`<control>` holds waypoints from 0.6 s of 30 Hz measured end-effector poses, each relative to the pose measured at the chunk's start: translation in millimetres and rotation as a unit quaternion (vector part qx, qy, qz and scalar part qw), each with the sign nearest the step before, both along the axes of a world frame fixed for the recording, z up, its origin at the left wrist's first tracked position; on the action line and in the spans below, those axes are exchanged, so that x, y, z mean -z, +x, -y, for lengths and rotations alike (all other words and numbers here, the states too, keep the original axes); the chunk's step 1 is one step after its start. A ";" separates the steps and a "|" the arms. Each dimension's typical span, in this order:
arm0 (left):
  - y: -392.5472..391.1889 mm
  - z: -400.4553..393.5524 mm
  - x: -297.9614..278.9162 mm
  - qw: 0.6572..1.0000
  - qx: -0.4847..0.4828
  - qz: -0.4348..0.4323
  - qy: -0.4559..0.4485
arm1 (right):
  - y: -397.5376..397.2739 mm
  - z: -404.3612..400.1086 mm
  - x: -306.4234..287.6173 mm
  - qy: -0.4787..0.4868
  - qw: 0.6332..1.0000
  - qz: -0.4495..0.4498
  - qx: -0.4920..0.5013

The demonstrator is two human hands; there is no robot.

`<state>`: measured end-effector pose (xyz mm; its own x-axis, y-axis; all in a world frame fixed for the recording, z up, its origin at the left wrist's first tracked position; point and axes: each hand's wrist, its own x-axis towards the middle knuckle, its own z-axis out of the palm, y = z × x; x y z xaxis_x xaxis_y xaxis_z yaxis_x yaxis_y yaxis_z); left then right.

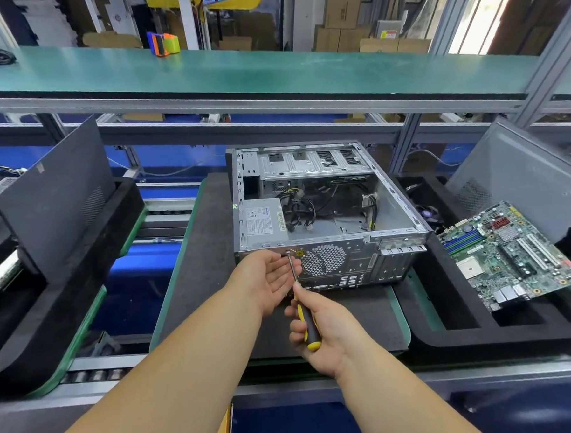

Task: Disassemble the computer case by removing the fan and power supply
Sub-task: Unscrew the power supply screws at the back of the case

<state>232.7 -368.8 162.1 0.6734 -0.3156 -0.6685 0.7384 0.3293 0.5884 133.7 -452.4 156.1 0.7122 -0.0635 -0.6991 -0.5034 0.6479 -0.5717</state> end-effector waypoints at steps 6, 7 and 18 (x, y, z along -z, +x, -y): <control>2.8 0.2 -2.4 1.000 0.008 -0.002 0.014 | 0.8 3.6 -2.9 0.065 0.998 0.010 -0.003; 3.1 0.2 -2.4 1.000 0.009 -0.003 0.015 | 0.8 3.6 -2.6 0.053 0.999 0.009 -0.006; 2.7 2.0 0.1 1.000 0.001 -0.006 0.012 | -0.1 3.6 4.3 0.001 1.000 -0.003 -0.006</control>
<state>235.4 -370.8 162.0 0.6649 -0.3004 -0.6838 0.7459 0.3137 0.5875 133.6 -456.0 151.7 0.7093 -0.0534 -0.7029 -0.5144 0.6426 -0.5679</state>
